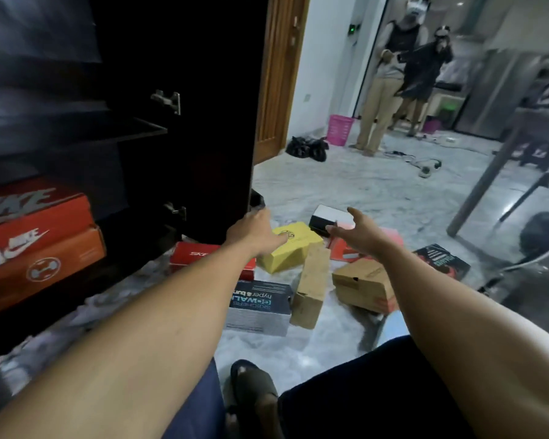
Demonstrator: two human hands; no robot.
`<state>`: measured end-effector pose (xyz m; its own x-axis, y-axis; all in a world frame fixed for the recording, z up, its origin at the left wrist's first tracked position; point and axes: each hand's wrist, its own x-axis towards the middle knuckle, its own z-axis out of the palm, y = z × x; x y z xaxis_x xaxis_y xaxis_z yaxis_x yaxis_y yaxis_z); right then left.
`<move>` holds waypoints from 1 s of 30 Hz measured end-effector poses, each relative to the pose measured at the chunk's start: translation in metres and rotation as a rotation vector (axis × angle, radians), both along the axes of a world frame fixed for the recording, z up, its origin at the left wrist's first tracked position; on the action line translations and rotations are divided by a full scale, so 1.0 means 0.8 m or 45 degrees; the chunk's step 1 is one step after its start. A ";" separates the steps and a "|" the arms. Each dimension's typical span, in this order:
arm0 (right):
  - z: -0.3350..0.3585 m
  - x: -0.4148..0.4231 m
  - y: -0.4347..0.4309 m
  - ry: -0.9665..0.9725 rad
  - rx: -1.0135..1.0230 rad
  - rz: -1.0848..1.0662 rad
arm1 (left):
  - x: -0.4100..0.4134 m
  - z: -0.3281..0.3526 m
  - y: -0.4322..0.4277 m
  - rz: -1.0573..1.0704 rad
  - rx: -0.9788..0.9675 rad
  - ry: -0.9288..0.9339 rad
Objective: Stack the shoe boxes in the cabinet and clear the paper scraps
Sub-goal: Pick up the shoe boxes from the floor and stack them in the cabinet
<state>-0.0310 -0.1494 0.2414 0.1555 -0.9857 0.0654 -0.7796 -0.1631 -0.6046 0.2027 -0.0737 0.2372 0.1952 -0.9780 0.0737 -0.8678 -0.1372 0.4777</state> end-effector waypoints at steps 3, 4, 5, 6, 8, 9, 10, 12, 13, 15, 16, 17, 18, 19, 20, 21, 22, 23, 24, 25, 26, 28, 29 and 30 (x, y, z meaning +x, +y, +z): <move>0.003 -0.065 0.009 -0.009 -0.001 -0.140 | -0.057 0.003 -0.025 -0.128 0.017 0.060; 0.005 -0.088 0.014 -0.011 0.014 -0.200 | -0.077 0.006 -0.033 -0.161 -0.009 0.093; 0.007 -0.111 0.020 -0.019 0.025 -0.262 | -0.097 0.008 -0.040 -0.204 -0.030 0.114; 0.010 -0.131 0.026 -0.042 0.020 -0.314 | -0.117 0.009 -0.045 -0.250 -0.039 0.126; 0.014 -0.170 0.034 -0.072 -0.012 -0.414 | -0.150 0.007 -0.056 -0.341 -0.039 0.129; 0.017 -0.186 0.039 -0.085 -0.017 -0.454 | -0.163 0.005 -0.061 -0.380 -0.034 0.119; 0.018 -0.199 0.042 -0.089 -0.020 -0.479 | -0.175 0.002 -0.067 -0.408 -0.029 0.107; 0.018 -0.225 0.047 -0.072 -0.012 -0.514 | -0.190 -0.006 -0.079 -0.433 -0.029 0.090; 0.018 -0.236 0.050 -0.060 -0.011 -0.532 | -0.197 -0.011 -0.086 -0.441 -0.023 0.090; 0.015 -0.258 0.053 -0.054 -0.021 -0.560 | -0.209 -0.022 -0.098 -0.444 0.005 0.093; 0.012 -0.266 0.052 -0.064 -0.026 -0.573 | -0.216 -0.026 -0.103 -0.444 0.018 0.094; 0.008 -0.273 0.051 -0.072 -0.025 -0.595 | -0.222 -0.031 -0.108 -0.444 0.030 0.096; 0.002 -0.278 0.049 -0.079 -0.037 -0.617 | -0.231 -0.036 -0.113 -0.448 0.047 0.100; -0.004 -0.283 0.048 -0.082 -0.040 -0.627 | -0.239 -0.042 -0.117 -0.455 0.058 0.107; -0.012 -0.288 0.044 -0.074 -0.036 -0.616 | -0.248 -0.048 -0.121 -0.462 0.074 0.119; -0.021 -0.296 0.037 -0.048 -0.014 -0.598 | -0.258 -0.055 -0.127 -0.462 0.100 0.130; -0.029 -0.303 0.031 -0.022 0.001 -0.578 | -0.267 -0.061 -0.133 -0.458 0.129 0.140; -0.035 -0.311 0.023 -0.011 0.011 -0.579 | -0.276 -0.068 -0.140 -0.447 0.151 0.149; -0.041 -0.319 0.013 -0.020 0.009 -0.585 | -0.284 -0.075 -0.147 -0.427 0.160 0.160; -0.049 -0.328 -0.001 -0.031 0.021 -0.590 | -0.292 -0.084 -0.156 -0.401 0.161 0.176; -0.058 -0.335 -0.015 -0.041 0.052 -0.587 | -0.300 -0.094 -0.165 -0.371 0.170 0.188; -0.079 -0.348 -0.047 -0.066 0.102 -0.569 | -0.318 -0.124 -0.185 -0.318 0.208 0.239; -0.095 -0.356 -0.067 -0.079 0.108 -0.560 | -0.328 -0.143 -0.195 -0.296 0.244 0.285; -0.112 -0.362 -0.086 -0.093 0.119 -0.559 | -0.338 -0.165 -0.204 -0.274 0.287 0.336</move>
